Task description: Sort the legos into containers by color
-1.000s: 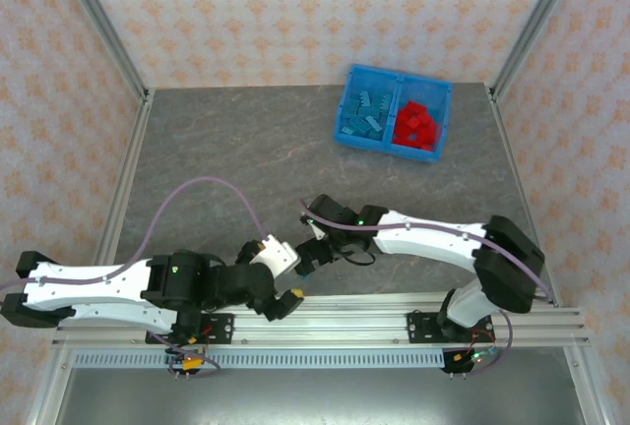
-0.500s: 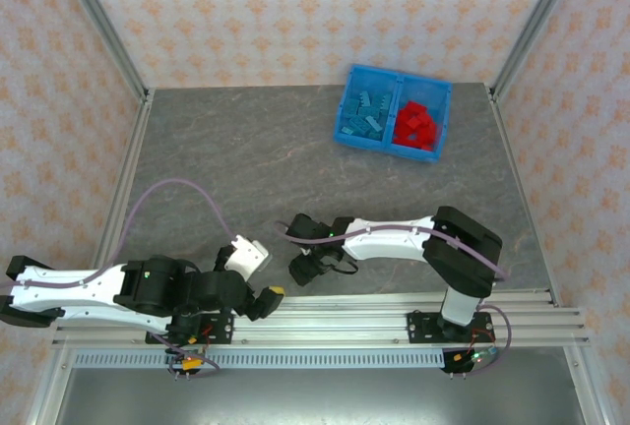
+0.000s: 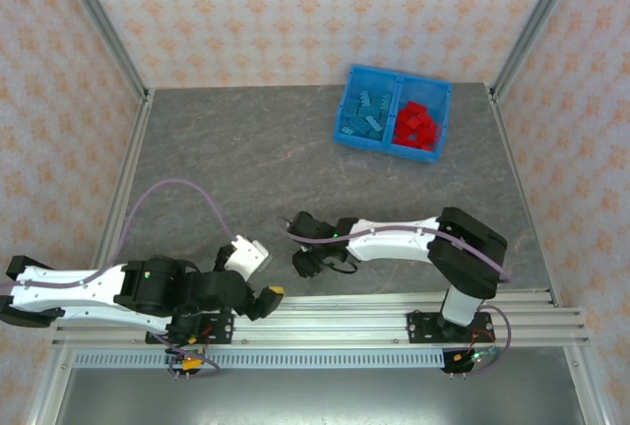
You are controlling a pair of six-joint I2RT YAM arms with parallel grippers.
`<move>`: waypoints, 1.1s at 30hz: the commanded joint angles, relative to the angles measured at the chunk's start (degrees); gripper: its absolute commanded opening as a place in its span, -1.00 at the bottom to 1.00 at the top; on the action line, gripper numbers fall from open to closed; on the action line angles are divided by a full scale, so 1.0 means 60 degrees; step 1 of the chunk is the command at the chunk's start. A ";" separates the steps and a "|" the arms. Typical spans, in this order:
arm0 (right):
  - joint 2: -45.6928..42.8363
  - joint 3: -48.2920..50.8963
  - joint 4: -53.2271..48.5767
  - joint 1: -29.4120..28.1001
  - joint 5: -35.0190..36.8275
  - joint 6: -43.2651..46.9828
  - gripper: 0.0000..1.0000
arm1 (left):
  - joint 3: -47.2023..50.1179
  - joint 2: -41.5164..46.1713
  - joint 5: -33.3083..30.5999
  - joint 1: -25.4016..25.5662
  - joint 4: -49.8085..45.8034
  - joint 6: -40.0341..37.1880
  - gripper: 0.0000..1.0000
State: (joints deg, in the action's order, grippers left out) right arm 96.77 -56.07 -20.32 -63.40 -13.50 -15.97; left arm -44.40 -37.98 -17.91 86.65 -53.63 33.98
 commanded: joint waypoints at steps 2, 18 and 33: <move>-0.1507 0.0493 0.0612 0.0793 0.0031 -0.0597 -0.45 | -0.0012 0.0222 -0.0843 0.0098 0.0570 -0.0506 0.99; -0.2292 -0.1325 0.0512 0.5106 0.0426 -0.0278 -0.46 | -0.0130 -0.1017 0.1023 -0.4055 0.2561 -0.2311 1.00; 0.2907 -0.7191 -0.0023 0.7417 0.0868 -0.0555 -0.46 | 0.0926 -0.2143 0.5671 -0.9422 0.6403 -0.3101 1.00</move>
State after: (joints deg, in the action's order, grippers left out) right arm 110.13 -93.19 -18.00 -20.36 -10.09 -18.87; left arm -39.62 -49.41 9.45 32.77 -21.12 17.39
